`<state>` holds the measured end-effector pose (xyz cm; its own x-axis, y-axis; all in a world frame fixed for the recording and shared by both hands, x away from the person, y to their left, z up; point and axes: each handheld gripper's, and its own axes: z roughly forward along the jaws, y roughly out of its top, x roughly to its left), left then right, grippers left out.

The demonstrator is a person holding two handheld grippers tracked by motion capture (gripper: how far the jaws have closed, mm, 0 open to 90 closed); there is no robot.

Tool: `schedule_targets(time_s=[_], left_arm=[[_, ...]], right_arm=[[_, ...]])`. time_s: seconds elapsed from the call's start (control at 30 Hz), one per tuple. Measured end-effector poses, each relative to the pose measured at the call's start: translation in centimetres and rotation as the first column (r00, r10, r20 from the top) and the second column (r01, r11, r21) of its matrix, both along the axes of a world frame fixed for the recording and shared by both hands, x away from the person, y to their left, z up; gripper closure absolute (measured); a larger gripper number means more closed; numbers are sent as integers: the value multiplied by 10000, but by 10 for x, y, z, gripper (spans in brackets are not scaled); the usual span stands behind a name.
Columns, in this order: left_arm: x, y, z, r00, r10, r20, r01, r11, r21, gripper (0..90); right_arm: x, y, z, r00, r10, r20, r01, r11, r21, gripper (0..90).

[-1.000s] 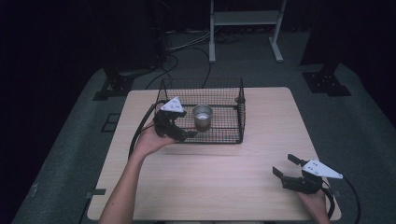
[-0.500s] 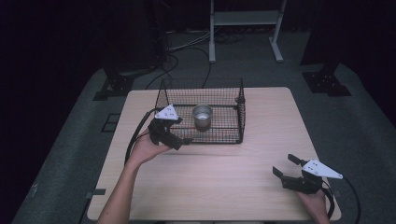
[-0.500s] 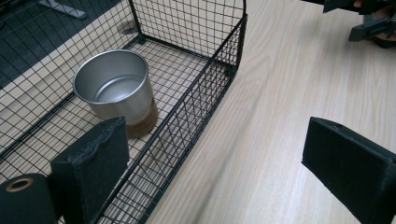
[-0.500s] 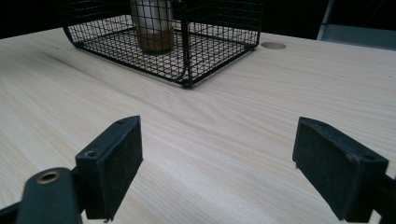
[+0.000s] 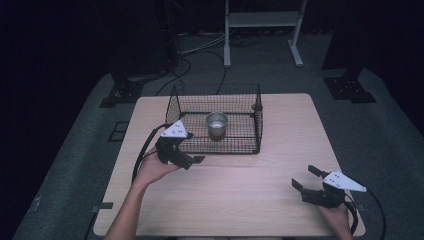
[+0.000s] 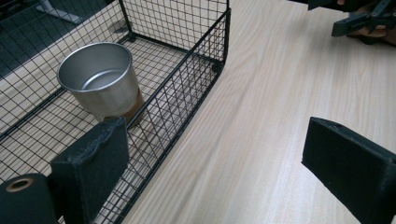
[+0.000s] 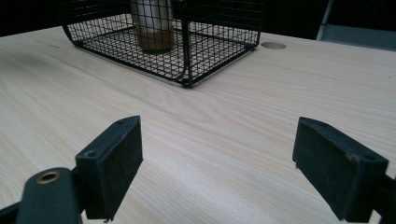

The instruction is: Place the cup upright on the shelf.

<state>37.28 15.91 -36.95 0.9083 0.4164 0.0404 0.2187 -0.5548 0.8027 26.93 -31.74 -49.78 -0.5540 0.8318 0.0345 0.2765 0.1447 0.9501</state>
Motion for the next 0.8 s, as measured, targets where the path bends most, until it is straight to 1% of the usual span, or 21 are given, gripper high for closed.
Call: schedule_targets(time_s=[0.13, 0.33, 0.5, 0.57, 0.63, 0.7, 0.73, 0.8], left_arm=[[-4, 4, -2, 10000, 26, 29, -26, 10000, -6, 62], [-13, 10, -8, 9999, 132, 42, -131, 9997, -224, 62], [-21, 12, -13, 10000, 83, -13, -83, 9994, -331, 62], [-23, 13, -14, 10000, 83, 45, -81, 9994, -349, 62], [-26, 14, -15, 9999, 112, 116, -108, 9994, -324, 62], [-29, 14, -17, 9994, 159, 312, -156, 9998, -104, 62], [-31, 14, -18, 9994, 147, 307, -144, 9998, -107, 62], [-34, 14, -21, 9993, 156, 339, -157, 9999, 15, 62]], right_arm=[[0, 0, 0, 10000, -14, 18, 14, 10000, 4, 152], [0, 0, 0, 10000, -22, 30, 22, 10000, -4, 152], [-1, 1, 0, 10000, -12, 61, 12, 10000, -64, 152], [-1, 1, 0, 10000, -14, 59, 14, 10000, -57, 152], [0, 0, 0, 10000, -21, 48, 22, 10000, -47, 152], [0, 0, 0, 10000, -35, 60, 35, 10000, -40, 151], [0, 0, 0, 10000, -46, 63, 47, 10000, -25, 152], [0, 0, 0, 10000, -50, 44, 50, 10000, -10, 151]])
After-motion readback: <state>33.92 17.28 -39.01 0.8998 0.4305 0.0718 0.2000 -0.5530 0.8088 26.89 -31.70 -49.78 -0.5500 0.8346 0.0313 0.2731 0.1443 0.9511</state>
